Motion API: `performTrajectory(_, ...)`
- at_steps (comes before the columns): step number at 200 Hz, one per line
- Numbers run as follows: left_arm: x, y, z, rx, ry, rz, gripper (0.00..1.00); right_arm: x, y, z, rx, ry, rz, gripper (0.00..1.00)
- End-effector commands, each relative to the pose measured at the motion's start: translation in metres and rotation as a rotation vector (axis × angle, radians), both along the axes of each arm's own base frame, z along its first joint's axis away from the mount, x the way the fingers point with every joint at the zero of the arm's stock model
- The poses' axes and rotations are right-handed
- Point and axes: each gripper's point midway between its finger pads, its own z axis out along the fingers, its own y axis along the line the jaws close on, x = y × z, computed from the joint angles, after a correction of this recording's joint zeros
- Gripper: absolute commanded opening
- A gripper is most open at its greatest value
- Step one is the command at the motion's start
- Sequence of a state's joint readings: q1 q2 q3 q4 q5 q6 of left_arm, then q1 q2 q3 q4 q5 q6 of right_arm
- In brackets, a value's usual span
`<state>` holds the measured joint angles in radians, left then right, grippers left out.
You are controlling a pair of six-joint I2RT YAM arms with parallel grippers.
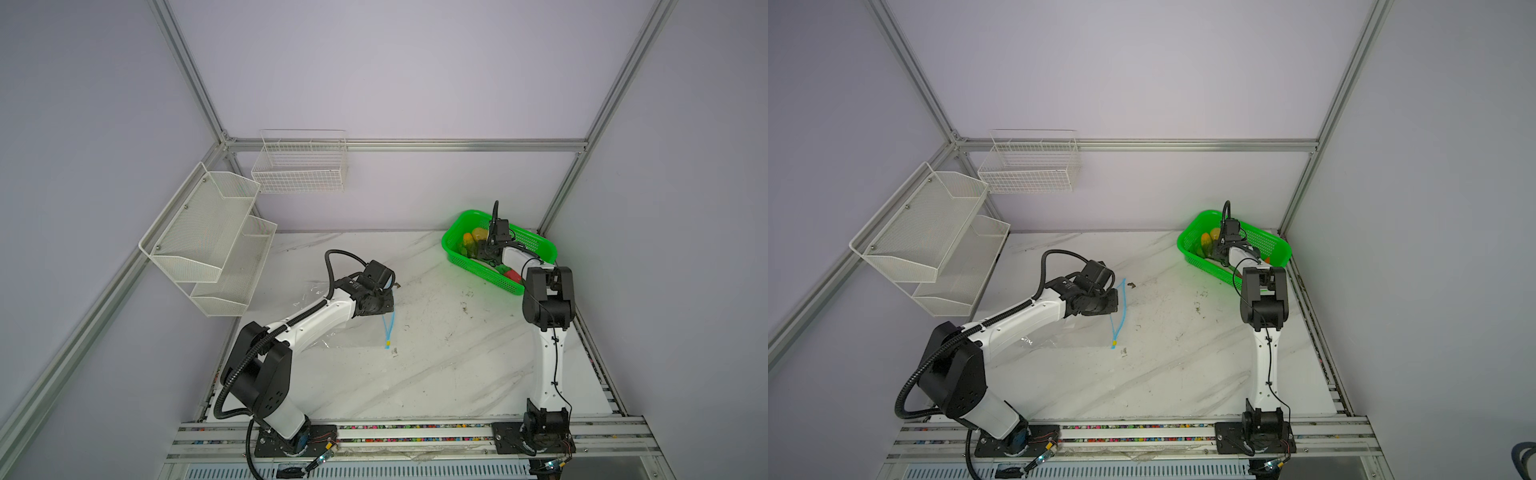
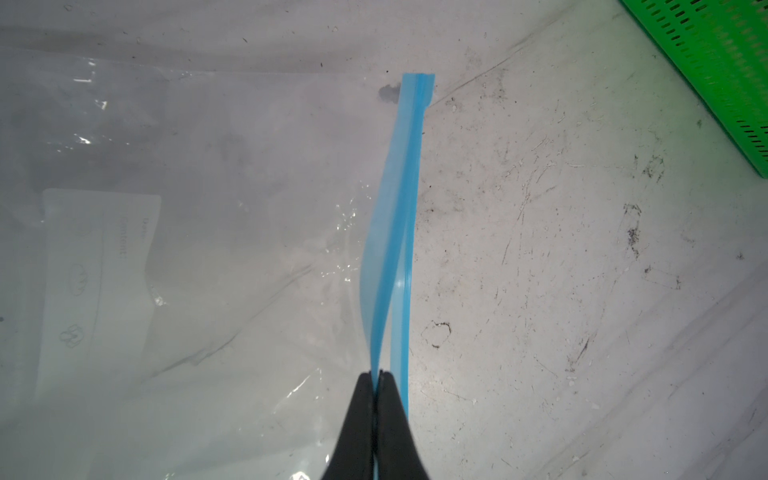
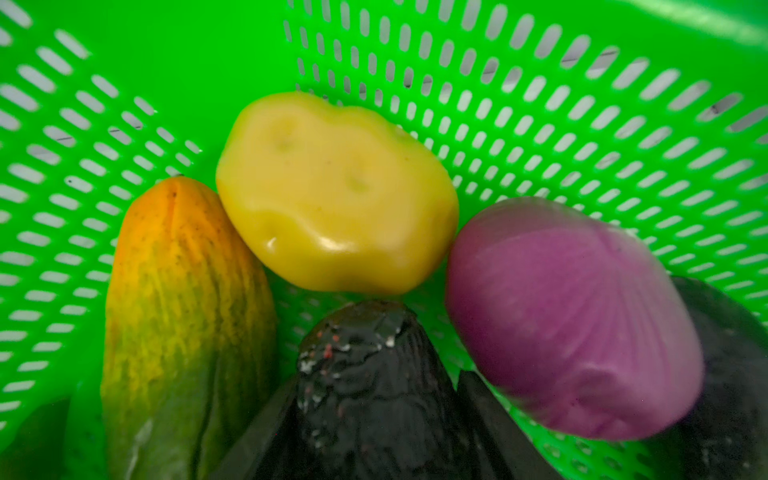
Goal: Place the food in the zip-top bag and seal the zipper
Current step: 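Grasp the dark avocado in the basket with the right gripper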
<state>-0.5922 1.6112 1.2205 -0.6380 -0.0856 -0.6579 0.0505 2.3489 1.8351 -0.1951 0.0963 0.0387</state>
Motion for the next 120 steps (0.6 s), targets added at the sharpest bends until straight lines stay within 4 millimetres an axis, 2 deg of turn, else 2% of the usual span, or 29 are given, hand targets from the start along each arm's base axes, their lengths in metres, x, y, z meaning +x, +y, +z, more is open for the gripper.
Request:
performTrajectory(1, 0.016, -0.013, 0.035, -0.040, -0.081, -0.026, 0.00, -0.001, -0.002, 0.023, -0.002, -0.039, 0.009, 0.49)
performTrajectory(50, 0.015, -0.010, 0.036, -0.026, -0.088, -0.024, 0.00, -0.009, 0.000, 0.059, 0.015, -0.102, 0.009, 0.47)
performTrajectory(120, 0.015, -0.009, 0.039, -0.044, -0.098, -0.007, 0.00, -0.028, 0.011, 0.084, 0.078, -0.122, 0.047, 0.46)
